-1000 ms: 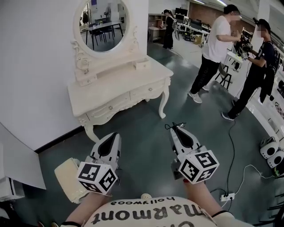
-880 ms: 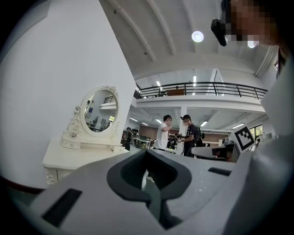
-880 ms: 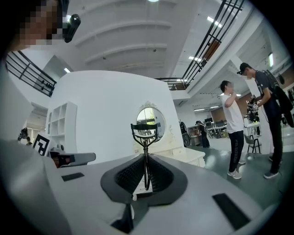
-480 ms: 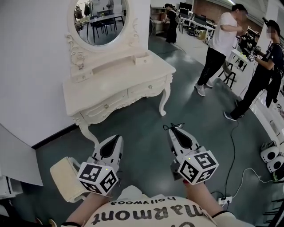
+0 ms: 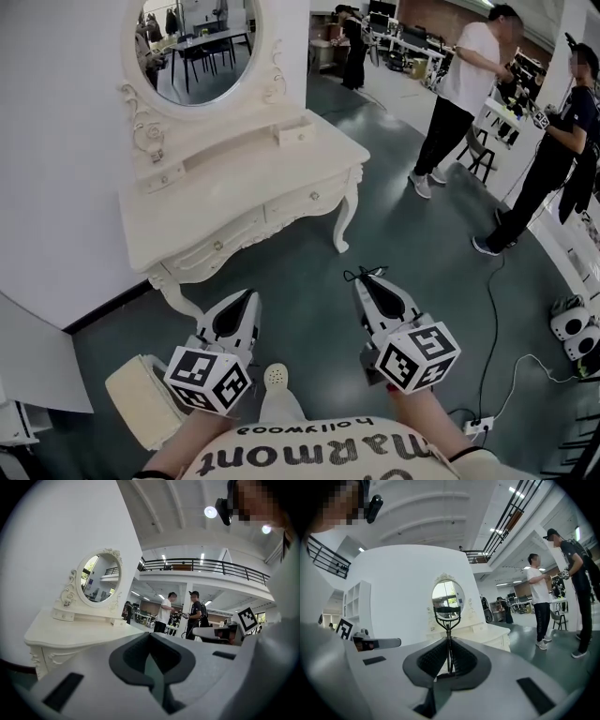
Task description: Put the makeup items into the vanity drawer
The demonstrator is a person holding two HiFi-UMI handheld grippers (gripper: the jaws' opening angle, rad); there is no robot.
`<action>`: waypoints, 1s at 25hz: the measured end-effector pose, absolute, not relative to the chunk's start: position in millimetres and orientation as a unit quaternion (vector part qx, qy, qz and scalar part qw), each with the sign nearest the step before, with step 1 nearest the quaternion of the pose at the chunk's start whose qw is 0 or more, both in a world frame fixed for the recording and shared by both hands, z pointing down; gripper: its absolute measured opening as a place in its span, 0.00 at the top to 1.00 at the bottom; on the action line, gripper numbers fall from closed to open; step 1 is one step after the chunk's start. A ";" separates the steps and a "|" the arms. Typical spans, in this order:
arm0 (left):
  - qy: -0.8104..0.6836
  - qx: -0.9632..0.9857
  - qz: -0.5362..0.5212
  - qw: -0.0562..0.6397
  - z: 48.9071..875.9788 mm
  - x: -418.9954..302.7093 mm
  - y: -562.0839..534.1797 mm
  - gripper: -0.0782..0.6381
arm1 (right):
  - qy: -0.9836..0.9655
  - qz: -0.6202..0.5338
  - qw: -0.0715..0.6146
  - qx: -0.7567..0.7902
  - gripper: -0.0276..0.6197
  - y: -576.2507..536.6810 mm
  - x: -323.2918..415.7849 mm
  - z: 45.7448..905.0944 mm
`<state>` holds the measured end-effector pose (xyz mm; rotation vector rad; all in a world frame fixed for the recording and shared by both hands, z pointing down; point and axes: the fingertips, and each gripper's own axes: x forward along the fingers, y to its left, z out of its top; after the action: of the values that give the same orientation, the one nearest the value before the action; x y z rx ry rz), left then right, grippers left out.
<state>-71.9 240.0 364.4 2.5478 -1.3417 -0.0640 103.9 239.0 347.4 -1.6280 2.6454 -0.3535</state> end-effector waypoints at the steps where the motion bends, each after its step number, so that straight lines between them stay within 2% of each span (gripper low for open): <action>1: -0.461 0.878 -0.020 0.131 364.7 -72.9 229.8 0.88 | 0.845 -0.112 0.007 -0.523 0.90 229.7 102.7 346.4; 25: -0.418 0.904 -0.036 0.087 317.0 -117.4 23.8 0.88 | 0.822 -0.080 0.042 -0.563 0.90 45.4 59.7 306.5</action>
<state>-117.4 23.8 317.0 2.6914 -1.2439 -0.1071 59.7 45.4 306.5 -1.7219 2.5143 -0.2450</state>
